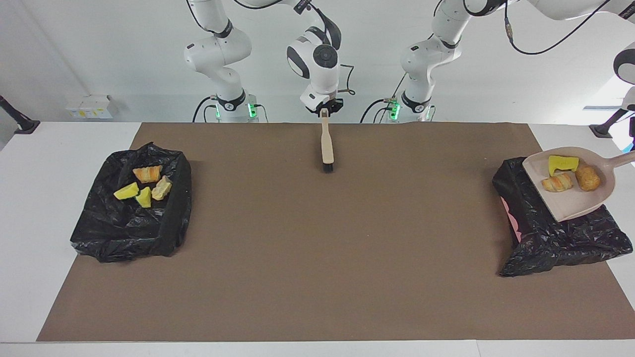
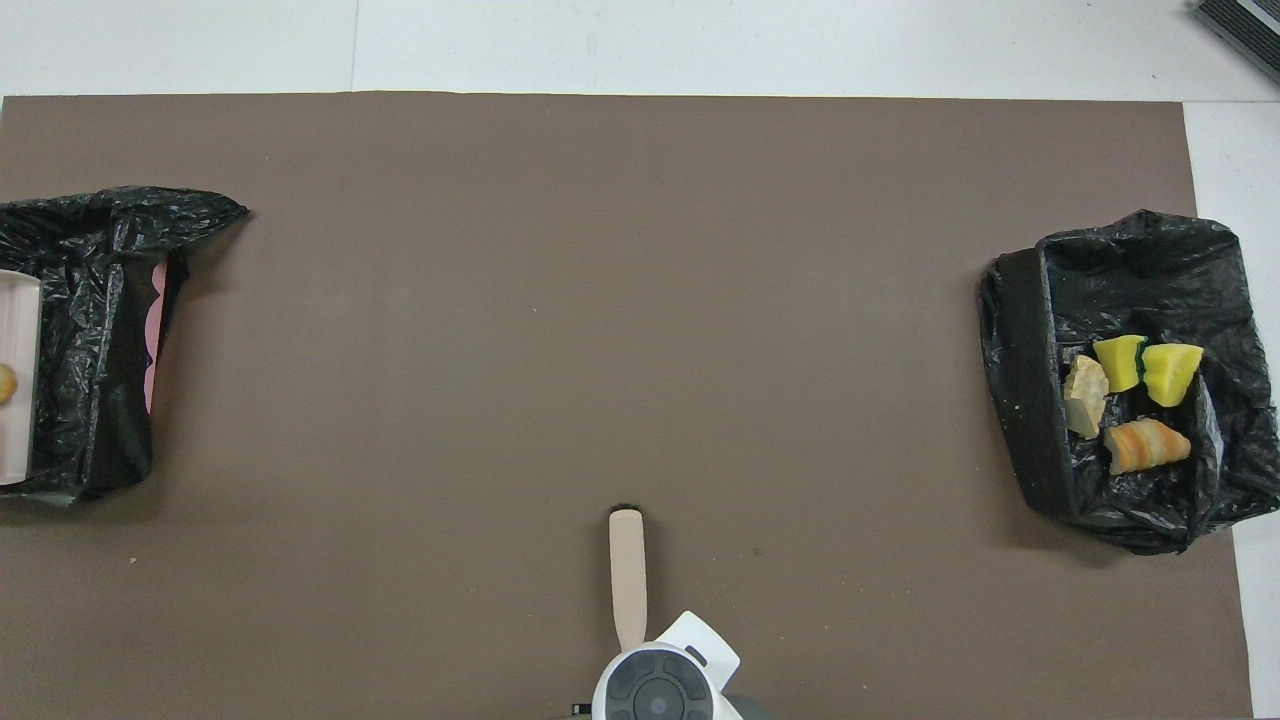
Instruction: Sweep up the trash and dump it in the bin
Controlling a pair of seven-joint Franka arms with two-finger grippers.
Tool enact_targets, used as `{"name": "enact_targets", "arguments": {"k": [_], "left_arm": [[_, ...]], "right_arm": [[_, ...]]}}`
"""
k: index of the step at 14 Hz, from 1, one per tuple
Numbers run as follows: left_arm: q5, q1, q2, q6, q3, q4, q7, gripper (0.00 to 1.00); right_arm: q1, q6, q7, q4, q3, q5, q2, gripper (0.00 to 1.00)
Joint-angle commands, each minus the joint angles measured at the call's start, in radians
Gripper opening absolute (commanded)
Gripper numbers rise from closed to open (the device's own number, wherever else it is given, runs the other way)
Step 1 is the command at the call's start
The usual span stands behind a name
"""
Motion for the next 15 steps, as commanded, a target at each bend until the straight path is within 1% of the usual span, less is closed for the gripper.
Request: {"name": "enact_targets", "arguments": {"k": [1,3,4,5,6,9,11,13,14,15], "left_arm": [[0.086,-0.032,0.008,0.016,0.008,0.018,-0.027,0.00],[0.103,-0.038,0.010,0.047,0.009,0.018,-0.034,0.00],[0.123,-0.039,0.011,0.065,0.009,0.020,-0.041,0.00],[0.151,-0.046,0.010,0.067,0.008,0.023,-0.047,0.00],[0.168,-0.061,0.010,0.065,0.009,0.026,-0.050,0.00],[0.220,-0.081,0.005,0.062,0.009,0.029,-0.052,0.00],[0.241,-0.088,0.001,0.053,0.012,0.032,-0.058,0.00],[0.281,-0.090,-0.004,0.053,0.012,0.056,-0.058,0.00],[0.312,-0.095,-0.002,0.050,0.008,0.087,-0.058,0.00],[0.339,-0.101,-0.002,0.050,0.009,0.096,-0.060,0.00]], "right_arm": [[-0.005,0.021,0.020,0.052,-0.007,0.024,0.030,0.69],[-0.059,0.013,0.017,0.098,-0.012,0.021,0.028,0.87],[-0.108,0.010,0.009,0.126,-0.012,0.008,0.027,0.95],[-0.154,0.007,0.003,0.152,-0.012,0.003,0.027,1.00],[-0.202,0.006,0.000,0.177,-0.013,-0.008,0.027,1.00],[-0.322,0.000,-0.015,0.244,-0.013,-0.179,0.022,1.00],[-0.403,-0.028,-0.023,0.296,-0.013,-0.206,0.027,1.00],[-0.504,-0.126,-0.120,0.400,-0.013,-0.209,0.039,1.00],[-0.540,-0.188,-0.192,0.456,-0.013,-0.210,0.042,1.00],[-0.572,-0.236,-0.248,0.505,-0.015,-0.215,0.042,1.00]]}}
